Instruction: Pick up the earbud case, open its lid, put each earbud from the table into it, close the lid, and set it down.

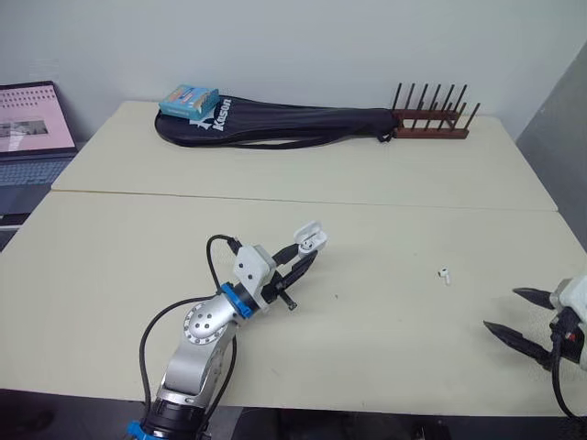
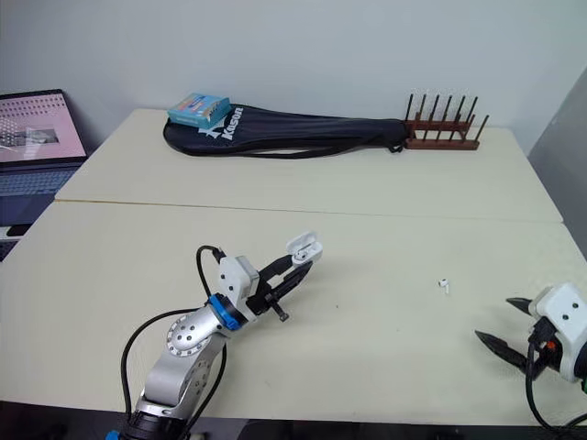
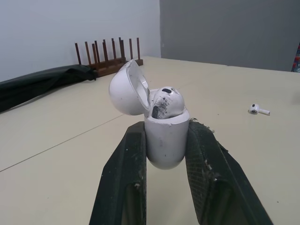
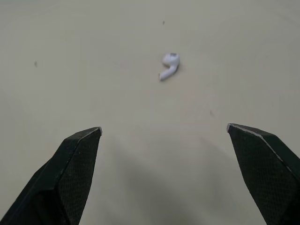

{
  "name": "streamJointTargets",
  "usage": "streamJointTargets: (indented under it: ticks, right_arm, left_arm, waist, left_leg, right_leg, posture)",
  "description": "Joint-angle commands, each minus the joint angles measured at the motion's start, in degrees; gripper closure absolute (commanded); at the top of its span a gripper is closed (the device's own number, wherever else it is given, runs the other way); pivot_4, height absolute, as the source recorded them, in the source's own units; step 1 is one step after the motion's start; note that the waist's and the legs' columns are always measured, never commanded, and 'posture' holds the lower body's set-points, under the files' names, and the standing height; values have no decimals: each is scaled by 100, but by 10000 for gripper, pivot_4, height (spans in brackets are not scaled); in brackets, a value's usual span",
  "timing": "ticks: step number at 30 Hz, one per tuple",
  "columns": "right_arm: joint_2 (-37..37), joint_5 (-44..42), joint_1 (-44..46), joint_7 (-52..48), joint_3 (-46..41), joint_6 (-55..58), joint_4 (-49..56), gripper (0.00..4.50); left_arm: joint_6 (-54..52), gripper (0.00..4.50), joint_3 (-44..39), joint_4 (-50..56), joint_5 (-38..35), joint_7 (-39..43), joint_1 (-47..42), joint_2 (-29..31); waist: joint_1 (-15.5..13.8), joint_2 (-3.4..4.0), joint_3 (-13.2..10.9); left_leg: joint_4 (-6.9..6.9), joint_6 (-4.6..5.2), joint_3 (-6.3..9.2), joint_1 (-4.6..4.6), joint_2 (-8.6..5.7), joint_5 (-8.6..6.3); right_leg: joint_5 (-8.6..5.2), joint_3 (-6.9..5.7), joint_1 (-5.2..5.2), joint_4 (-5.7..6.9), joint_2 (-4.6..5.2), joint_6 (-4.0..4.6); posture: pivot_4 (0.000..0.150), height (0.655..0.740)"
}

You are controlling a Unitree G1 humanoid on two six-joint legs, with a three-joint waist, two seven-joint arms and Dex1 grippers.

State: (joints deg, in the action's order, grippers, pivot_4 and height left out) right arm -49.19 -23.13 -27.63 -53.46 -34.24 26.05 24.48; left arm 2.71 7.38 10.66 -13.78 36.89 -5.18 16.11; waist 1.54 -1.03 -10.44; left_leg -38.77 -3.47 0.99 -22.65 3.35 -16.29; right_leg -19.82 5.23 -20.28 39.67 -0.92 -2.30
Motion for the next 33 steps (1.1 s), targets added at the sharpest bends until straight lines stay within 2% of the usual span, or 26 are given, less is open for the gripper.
streamJointTargets:
  ticks: [1,3,8,13,16,22,27,30,33]
  right_arm:
    - [-142,133,18,-90,-63,-89,-57,0]
    - [-121,169,95,-48,12,-100,-61,0]
    - [268,184,909,610,915,312,176,0]
    - [914,611,2209,1492,1911,412,-488,0]
    - [1151,823,2652,1784,2188,382,-850,0]
    - [1370,1052,2954,2292,2252,525,-1499,0]
    - [1376,882,2803,2383,2216,995,-1417,0]
    - [1316,834,2699,2367,2225,1218,-1297,6003]
    - [1233,734,2632,2286,2239,1470,-1148,16093]
  left_arm:
    - [111,37248,-52,142,-18,14,-42,28]
    - [111,37248,-58,132,-22,18,-51,38]
    - [91,37248,-9,113,-3,23,-104,26]
    - [112,37248,44,41,24,20,-167,-6]
    - [110,37248,71,37,40,14,-182,-13]
    - [98,37248,80,99,59,-27,-127,-9]
    - [95,37248,79,105,74,-40,-110,-13]
    - [106,37248,75,90,75,-34,-113,-14]
    - [112,37248,74,70,76,-29,-127,-18]
  waist:
    - [0,0,0]
    - [2,0,0]
    - [31,3,2]
    - [18,3,2]
    - [7,5,3]
    - [-16,7,4]
    - [-19,8,6]
    - [-23,8,7]
    - [-30,8,7]
  left_leg:
    - [0,0,-3,1,-1,0]
    - [-1,0,-6,5,-3,0]
    - [0,0,-5,15,2,0]
    - [-3,-2,-4,12,1,1]
    - [-2,-2,-2,9,-1,1]
    - [-1,-2,4,-3,1,1]
    - [-4,-1,6,15,-1,1]
    - [-4,-1,7,18,-2,1]
    - [-4,-1,9,14,-2,1]
  right_leg:
    - [0,3,1,-1,1,0]
    - [0,4,4,-1,2,0]
    - [1,6,8,4,-3,0]
    - [1,6,6,3,-1,0]
    - [1,5,4,3,2,0]
    - [1,-3,-2,-1,5,0]
    - [1,-5,11,14,5,0]
    - [1,-5,15,13,4,0]
    - [1,-7,14,9,5,0]
  posture:
    - [1500,7274]
    - [1500,7274]
    - [1500,7274]
    - [1500,7274]
    - [1500,7274]
    - [1500,7274]
    - [1500,7274]
    - [1500,7274]
    - [1500,7274]
